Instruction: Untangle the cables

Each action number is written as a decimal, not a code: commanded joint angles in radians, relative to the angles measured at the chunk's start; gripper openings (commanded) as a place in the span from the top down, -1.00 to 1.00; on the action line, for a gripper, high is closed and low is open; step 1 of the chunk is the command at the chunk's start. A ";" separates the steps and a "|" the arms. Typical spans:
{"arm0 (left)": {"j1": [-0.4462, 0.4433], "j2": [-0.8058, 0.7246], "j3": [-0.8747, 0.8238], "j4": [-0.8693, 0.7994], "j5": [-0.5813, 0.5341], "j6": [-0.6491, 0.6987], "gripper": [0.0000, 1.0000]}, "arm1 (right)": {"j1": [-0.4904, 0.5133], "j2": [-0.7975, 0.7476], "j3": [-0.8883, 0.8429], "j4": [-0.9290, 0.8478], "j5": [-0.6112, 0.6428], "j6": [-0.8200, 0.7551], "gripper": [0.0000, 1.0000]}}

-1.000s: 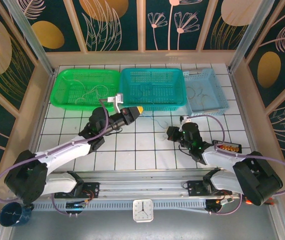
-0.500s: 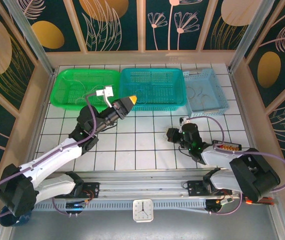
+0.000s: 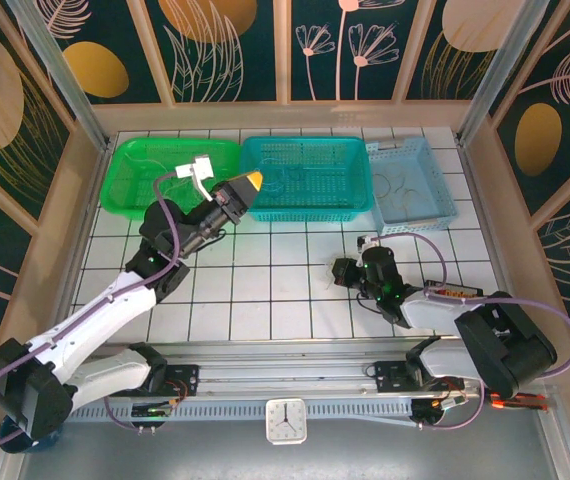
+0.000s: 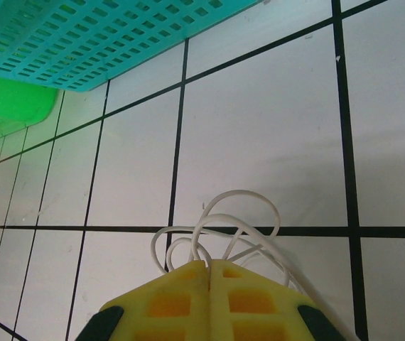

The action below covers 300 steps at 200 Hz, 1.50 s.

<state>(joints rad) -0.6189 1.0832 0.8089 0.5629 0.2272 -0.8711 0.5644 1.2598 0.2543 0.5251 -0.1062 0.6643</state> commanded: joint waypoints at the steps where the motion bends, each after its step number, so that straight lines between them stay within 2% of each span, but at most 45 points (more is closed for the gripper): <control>1: 0.009 0.021 0.035 0.002 0.024 0.028 1.00 | 0.014 -0.031 0.037 -0.011 -0.004 -0.011 1.00; 34: 0.010 0.043 0.044 0.010 0.043 0.046 1.00 | 0.033 -0.032 0.073 -0.061 -0.016 -0.039 1.00; 58: 0.012 0.050 0.038 0.013 0.055 0.053 1.00 | 0.063 -0.051 0.119 -0.131 -0.009 -0.057 0.39; 70: 0.012 0.053 0.031 0.015 0.063 0.060 1.00 | 0.070 -0.078 0.140 -0.167 -0.007 -0.060 0.21; 83: 0.013 0.055 0.019 0.027 0.076 0.062 1.00 | 0.071 -0.118 0.165 -0.210 -0.007 -0.062 0.13; 137: 0.012 0.062 -0.041 0.094 0.134 0.088 1.00 | 0.067 -0.273 0.317 -0.390 0.012 -0.102 0.04; 178: 0.012 0.074 -0.075 0.140 0.188 0.108 1.00 | 0.054 -0.286 0.480 -0.445 -0.048 -0.148 -0.19; 207: 0.012 0.080 -0.091 0.161 0.223 0.126 1.00 | 0.033 -0.255 0.566 -0.429 -0.140 -0.150 -0.26; 255: 0.012 0.083 -0.111 0.184 0.250 0.139 1.00 | 0.020 -0.191 0.615 -0.346 -0.276 -0.099 -0.30; 300: 0.012 0.086 -0.112 0.193 0.263 0.138 1.00 | 0.020 -0.136 0.622 -0.278 -0.329 -0.059 -0.31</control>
<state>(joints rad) -0.6132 1.1633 0.7067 0.6960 0.4618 -0.7525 0.5903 1.1076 0.8360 0.1631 -0.3756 0.5724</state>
